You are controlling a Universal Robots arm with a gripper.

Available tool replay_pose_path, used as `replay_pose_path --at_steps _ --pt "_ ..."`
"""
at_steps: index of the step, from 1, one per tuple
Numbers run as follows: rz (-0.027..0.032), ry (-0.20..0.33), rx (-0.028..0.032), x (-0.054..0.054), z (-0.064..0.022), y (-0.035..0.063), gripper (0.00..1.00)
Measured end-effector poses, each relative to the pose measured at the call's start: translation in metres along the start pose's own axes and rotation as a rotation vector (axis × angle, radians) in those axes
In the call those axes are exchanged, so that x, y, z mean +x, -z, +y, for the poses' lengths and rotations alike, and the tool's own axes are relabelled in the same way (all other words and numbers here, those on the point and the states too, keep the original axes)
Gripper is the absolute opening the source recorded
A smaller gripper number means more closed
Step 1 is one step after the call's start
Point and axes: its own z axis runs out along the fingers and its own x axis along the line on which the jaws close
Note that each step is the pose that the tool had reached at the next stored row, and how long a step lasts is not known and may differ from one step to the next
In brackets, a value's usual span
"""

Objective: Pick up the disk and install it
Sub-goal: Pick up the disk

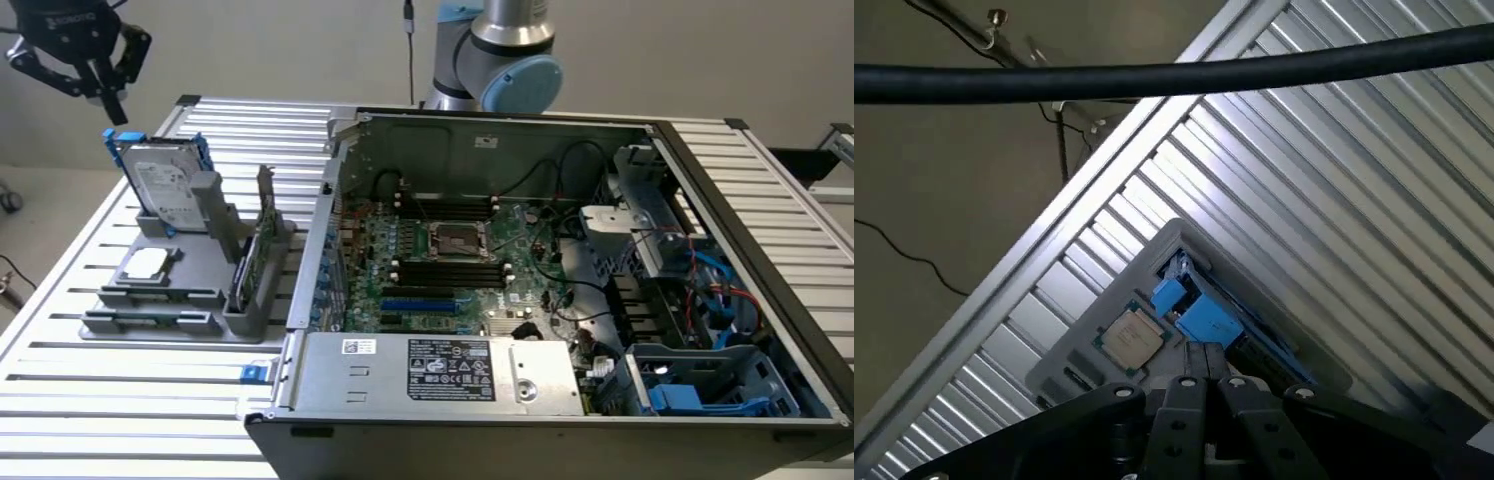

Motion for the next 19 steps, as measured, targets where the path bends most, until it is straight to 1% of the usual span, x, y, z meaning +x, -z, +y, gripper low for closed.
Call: replay_pose_path --at_steps 19 --pt "-0.014 0.338 0.0052 0.0 0.0001 -0.0011 0.11"
